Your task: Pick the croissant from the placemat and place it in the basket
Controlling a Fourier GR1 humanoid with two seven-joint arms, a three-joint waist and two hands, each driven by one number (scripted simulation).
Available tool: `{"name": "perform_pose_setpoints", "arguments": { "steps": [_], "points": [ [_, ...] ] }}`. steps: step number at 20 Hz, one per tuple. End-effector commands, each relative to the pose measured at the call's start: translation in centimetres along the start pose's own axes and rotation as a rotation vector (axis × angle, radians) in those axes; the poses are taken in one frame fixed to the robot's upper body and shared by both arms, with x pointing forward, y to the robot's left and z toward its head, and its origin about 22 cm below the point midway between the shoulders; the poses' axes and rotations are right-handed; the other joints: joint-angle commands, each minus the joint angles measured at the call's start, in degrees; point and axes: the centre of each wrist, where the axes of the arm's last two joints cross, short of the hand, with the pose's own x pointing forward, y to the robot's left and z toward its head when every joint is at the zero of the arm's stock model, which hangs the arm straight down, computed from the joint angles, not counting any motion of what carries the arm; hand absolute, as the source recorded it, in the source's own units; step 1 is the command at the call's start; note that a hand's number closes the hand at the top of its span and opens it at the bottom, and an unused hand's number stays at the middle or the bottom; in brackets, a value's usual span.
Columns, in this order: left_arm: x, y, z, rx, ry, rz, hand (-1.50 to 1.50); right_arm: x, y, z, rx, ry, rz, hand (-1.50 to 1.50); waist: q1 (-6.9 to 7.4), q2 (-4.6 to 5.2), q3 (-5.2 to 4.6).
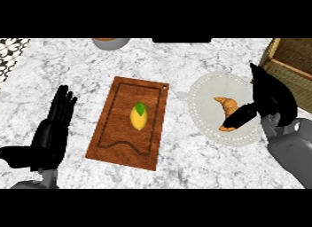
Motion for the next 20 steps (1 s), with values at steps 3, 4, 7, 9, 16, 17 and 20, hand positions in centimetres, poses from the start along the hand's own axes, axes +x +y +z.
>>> {"name": "perform_pose_setpoints", "arguments": {
  "steps": [3,4,7,9,16,17,20],
  "points": [
    [-1.0,-1.7,1.8,0.013,0.007,0.025,0.0,0.1,2.7,0.2,0.03,0.179,-0.001,-1.5,0.35,0.12,0.05],
    [-0.4,0.0,1.1,0.006,0.001,0.014,0.0,-0.4,2.8,0.1,0.023,0.163,-0.037,-1.5,0.24,0.15,0.06],
    [-0.3,0.6,1.7,0.002,0.012,0.001,0.0,-1.6,2.9,0.3,-0.002,0.155,-0.051,-1.5,0.09,0.09,0.07],
    [-1.1,-0.3,1.5,0.0,0.007,-0.003,0.0,0.6,1.6,0.7,0.008,0.14,-0.031,-1.5,0.19,0.14,0.05],
    [1.2,-1.0,-0.7,-0.015,-0.006,-0.005,0.0,-0.9,5.6,-1.6,-0.018,0.168,0.008,-1.5,0.17,0.21,0.09],
    [0.6,-0.4,-0.3,0.003,-0.015,0.016,0.0,-1.0,4.8,-0.9,-0.022,0.158,0.019,-1.5,0.08,0.15,0.07],
    [1.1,-0.5,-0.7,-0.006,-0.014,-0.003,0.0,-0.1,7.7,-1.3,-0.055,0.165,-0.006,-1.5,0.35,0.22,0.08]
  ]
}}
